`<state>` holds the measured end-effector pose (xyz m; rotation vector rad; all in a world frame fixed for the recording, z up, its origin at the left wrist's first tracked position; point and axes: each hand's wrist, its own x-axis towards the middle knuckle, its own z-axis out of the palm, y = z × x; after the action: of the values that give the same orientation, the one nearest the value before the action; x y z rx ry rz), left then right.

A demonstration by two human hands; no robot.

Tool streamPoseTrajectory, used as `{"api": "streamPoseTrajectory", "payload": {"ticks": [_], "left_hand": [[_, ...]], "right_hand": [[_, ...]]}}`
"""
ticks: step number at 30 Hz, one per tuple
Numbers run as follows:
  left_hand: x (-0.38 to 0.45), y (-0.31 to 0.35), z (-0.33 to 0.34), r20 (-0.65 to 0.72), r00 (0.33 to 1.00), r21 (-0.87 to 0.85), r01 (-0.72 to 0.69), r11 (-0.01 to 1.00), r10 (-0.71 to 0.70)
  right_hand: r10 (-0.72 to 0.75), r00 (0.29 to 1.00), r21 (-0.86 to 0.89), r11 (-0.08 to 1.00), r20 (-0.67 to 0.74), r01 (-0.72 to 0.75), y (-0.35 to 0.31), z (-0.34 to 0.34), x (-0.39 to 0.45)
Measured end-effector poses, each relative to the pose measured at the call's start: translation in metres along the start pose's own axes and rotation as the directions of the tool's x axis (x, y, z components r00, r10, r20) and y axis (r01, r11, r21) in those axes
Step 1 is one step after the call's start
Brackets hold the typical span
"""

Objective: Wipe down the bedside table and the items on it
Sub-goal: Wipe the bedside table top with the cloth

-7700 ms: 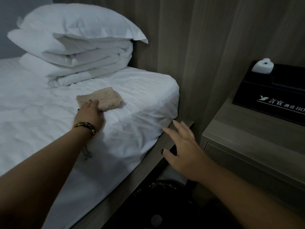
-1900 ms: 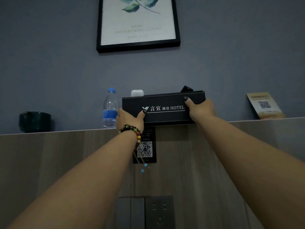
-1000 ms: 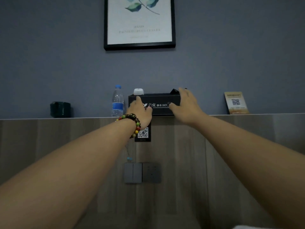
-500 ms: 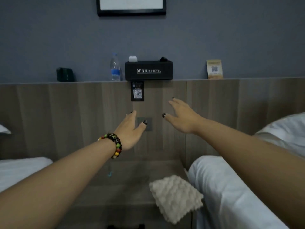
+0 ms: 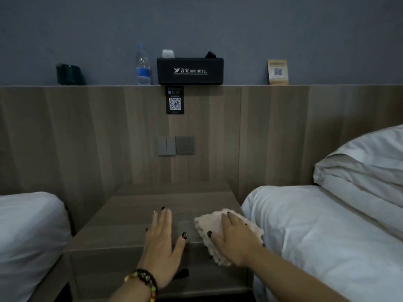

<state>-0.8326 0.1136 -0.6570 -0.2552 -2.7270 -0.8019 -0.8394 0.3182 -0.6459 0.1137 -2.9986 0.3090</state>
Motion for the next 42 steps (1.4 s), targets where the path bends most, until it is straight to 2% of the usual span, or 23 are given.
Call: {"api": "streamPoseTrajectory", "payload": {"ticks": [2, 4, 7, 10, 16, 22, 27, 32, 37, 39, 42], "left_hand": [[-0.001, 0.008, 0.011, 0.032, 0.988, 0.006, 0.152, 0.988, -0.152], [-0.005, 0.012, 0.023, 0.03, 0.981, 0.029, 0.192, 0.981, -0.193], [-0.01, 0.015, 0.039, 0.029, 0.991, 0.152, 0.121, 0.981, -0.127], [-0.003, 0.018, 0.047, 0.07, 0.995, 0.219, 0.056, 0.974, -0.073], [0.015, 0.015, 0.053, 0.129, 0.99, 0.174, -0.086, 0.981, 0.064], [0.014, 0.023, 0.055, 0.108, 0.983, 0.011, -0.15, 0.989, 0.148], [0.009, 0.024, 0.046, 0.084, 0.991, -0.055, -0.097, 0.994, 0.102], [0.013, 0.009, 0.025, 0.069, 0.996, -0.046, 0.066, 0.997, -0.063], [0.01, 0.0, 0.006, 0.06, 0.993, -0.066, 0.102, 0.993, -0.098], [0.011, -0.005, 0.002, 0.081, 0.988, -0.057, 0.133, 0.99, -0.128], [0.015, -0.02, -0.001, 0.15, 0.965, -0.013, 0.217, 0.976, -0.213]], "right_hand": [[0.015, 0.999, -0.033, 0.999, -0.03, -0.016, 0.006, 0.016, 0.001], [-0.003, 0.999, -0.104, 0.995, -0.045, -0.002, 0.007, 0.024, 0.003], [-0.031, 0.999, -0.171, 0.985, 0.011, 0.032, 0.008, 0.032, 0.013], [-0.08, 0.996, -0.164, 0.983, 0.037, 0.085, 0.019, 0.032, 0.026], [-0.082, 0.997, -0.083, 0.993, 0.006, 0.082, 0.028, 0.03, 0.046], [0.0, 1.0, 0.009, 1.0, 0.012, 0.0, 0.023, 0.03, 0.06], [0.013, 1.0, 0.062, 0.998, -0.001, -0.013, 0.018, 0.023, 0.048], [-0.001, 1.0, 0.056, 0.998, 0.007, 0.0, 0.011, 0.022, 0.037], [0.124, 0.983, 0.208, 0.974, -0.134, -0.094, -0.007, 0.026, 0.057], [0.163, 0.98, 0.243, 0.961, -0.11, -0.133, -0.02, 0.025, 0.07], [0.12, 0.991, 0.194, 0.975, -0.061, -0.106, -0.041, 0.026, 0.089]]}}
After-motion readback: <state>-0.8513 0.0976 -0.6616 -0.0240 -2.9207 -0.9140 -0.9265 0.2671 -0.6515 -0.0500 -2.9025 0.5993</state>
